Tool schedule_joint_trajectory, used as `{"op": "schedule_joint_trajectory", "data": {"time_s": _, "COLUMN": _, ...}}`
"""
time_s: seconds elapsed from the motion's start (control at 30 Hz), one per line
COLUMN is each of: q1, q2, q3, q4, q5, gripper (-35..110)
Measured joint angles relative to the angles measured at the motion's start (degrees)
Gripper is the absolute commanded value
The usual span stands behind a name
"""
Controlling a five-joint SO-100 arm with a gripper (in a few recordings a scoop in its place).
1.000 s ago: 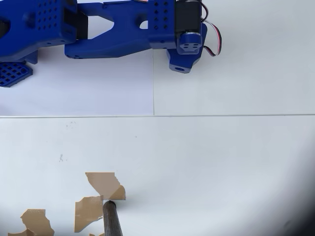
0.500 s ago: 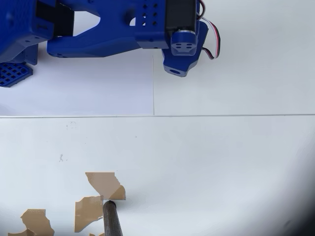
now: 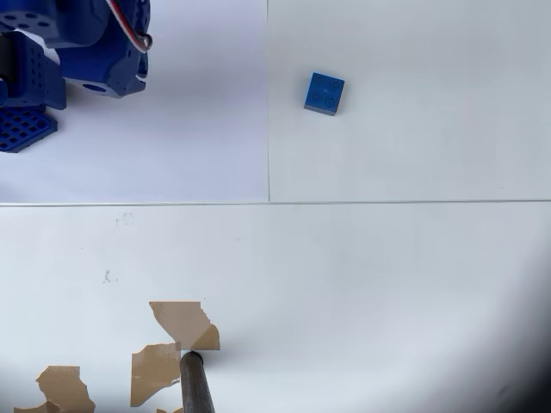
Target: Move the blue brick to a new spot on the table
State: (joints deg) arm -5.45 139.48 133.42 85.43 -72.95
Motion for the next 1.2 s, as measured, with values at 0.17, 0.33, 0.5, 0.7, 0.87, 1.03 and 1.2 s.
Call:
{"op": "schedule_joint_trajectory", "data": {"time_s": 0.17, "q1": 4.57, "q2": 25.84, "q3": 14.94, "q4": -0.09, "q5": -3.78, "gripper": 0}}
{"op": "schedule_joint_trajectory", "data": {"time_s": 0.33, "q1": 4.39, "q2": 37.18, "q3": 23.55, "q4": -1.32, "q5": -5.10, "gripper": 0}}
{"op": "schedule_joint_trajectory", "data": {"time_s": 0.5, "q1": 4.92, "q2": 46.85, "q3": 30.76, "q4": -3.43, "q5": -5.62, "gripper": 0}}
{"op": "schedule_joint_trajectory", "data": {"time_s": 0.7, "q1": 8.53, "q2": 51.59, "q3": 37.79, "q4": -4.66, "q5": -8.61, "gripper": 0}}
{"op": "schedule_joint_trajectory", "data": {"time_s": 0.87, "q1": 9.32, "q2": 51.59, "q3": 41.84, "q4": -8.70, "q5": -7.91, "gripper": 0}}
{"op": "schedule_joint_trajectory", "data": {"time_s": 1.03, "q1": 14.06, "q2": 51.59, "q3": 48.16, "q4": -12.13, "q5": -12.48, "gripper": 0}}
{"op": "schedule_joint_trajectory", "data": {"time_s": 1.2, "q1": 16.70, "q2": 51.59, "q3": 49.13, "q4": -14.77, "q5": -14.59, "gripper": 0}}
